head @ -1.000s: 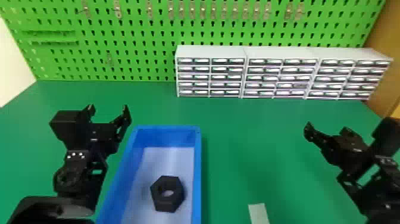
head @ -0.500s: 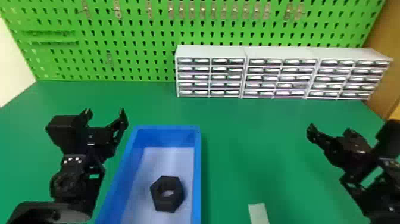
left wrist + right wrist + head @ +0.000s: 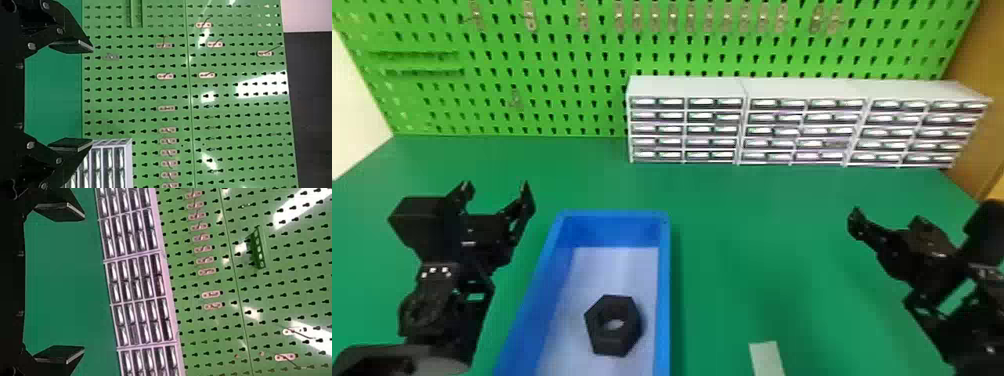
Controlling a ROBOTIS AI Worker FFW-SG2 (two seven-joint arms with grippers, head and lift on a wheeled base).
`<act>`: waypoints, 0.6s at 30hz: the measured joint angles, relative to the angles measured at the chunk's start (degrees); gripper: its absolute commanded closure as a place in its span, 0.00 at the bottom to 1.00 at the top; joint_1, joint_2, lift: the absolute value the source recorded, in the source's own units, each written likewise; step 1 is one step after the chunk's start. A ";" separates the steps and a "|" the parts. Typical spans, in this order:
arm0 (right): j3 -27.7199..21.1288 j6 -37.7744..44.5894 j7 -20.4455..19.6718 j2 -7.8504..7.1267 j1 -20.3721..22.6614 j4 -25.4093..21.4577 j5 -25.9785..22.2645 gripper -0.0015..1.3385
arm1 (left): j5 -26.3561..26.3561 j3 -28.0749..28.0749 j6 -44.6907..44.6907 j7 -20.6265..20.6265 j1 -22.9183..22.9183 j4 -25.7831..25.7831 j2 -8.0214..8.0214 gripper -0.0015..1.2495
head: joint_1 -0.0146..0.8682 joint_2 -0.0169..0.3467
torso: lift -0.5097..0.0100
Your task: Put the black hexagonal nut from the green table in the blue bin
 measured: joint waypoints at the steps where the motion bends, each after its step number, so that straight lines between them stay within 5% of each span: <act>1: 0.00 0.08 0.00 0.00 0.00 0.00 0.01 0.08 | 0.07 0.15 -0.06 0.00 -0.01 0.01 0.00 0.33 | 0.76 0.20 | 0.80; 18: 0.09 0.41 0.00 0.00 -0.49 0.15 0.70 0.08 | 0.61 -0.33 -0.27 0.03 -0.18 0.04 0.00 0.33 | 0.76 0.20 | 0.80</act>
